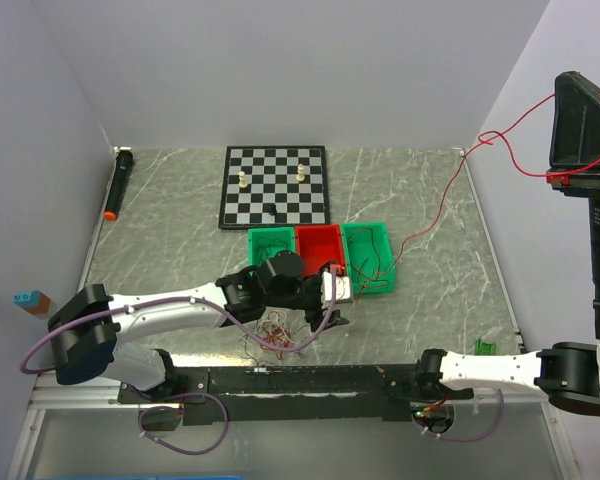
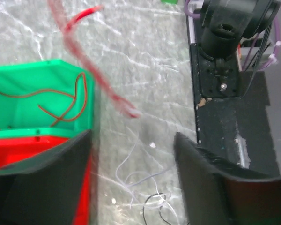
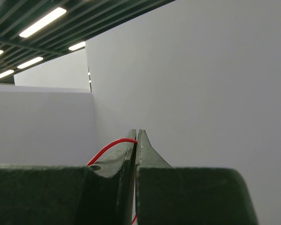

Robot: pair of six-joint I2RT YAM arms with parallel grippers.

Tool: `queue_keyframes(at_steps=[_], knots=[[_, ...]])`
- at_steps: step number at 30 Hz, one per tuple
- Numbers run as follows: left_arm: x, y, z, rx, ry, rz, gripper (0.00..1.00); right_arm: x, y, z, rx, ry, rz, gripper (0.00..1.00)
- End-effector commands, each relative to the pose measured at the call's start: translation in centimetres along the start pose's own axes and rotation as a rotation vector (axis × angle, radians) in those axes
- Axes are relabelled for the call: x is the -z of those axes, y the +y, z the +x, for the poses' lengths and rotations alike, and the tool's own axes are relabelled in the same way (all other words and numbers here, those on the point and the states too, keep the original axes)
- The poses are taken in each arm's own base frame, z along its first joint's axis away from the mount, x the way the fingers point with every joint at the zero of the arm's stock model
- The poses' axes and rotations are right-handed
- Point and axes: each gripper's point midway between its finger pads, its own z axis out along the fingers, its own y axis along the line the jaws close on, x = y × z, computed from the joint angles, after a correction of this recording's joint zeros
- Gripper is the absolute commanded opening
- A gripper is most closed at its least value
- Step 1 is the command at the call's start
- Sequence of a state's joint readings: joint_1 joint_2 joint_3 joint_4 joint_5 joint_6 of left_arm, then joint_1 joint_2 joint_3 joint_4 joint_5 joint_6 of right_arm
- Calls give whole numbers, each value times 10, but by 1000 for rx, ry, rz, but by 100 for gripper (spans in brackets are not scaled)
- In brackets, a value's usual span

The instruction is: Untangle the cables

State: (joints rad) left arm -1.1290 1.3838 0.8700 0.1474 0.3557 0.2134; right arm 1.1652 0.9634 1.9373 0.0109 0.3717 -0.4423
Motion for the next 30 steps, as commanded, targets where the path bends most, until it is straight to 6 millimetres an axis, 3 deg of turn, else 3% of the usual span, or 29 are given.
queue_keyframes(at_steps=[1, 5, 10, 14, 19, 25, 30], knots=[[-2, -9, -18, -21, -65, 42, 61, 2, -3, -11, -14, -26, -5, 0], [7, -18, 3, -85, 1, 79, 1, 4, -15, -17, 36, -45, 38, 0], [25, -10, 33, -196, 104, 53, 1, 12, -39, -30, 148, -87, 130, 0], [50, -13, 76, -251, 243, 110, 1, 17, -59, -49, 228, -125, 201, 0], [83, -34, 135, -434, 401, 269, 1, 25, -77, -83, 242, -200, 244, 0], [103, -43, 165, -547, 487, 356, 1, 24, -86, -109, 258, -256, 267, 0], [110, -41, 174, -613, 521, 380, 1, 16, -87, -123, 288, -280, 273, 0]])
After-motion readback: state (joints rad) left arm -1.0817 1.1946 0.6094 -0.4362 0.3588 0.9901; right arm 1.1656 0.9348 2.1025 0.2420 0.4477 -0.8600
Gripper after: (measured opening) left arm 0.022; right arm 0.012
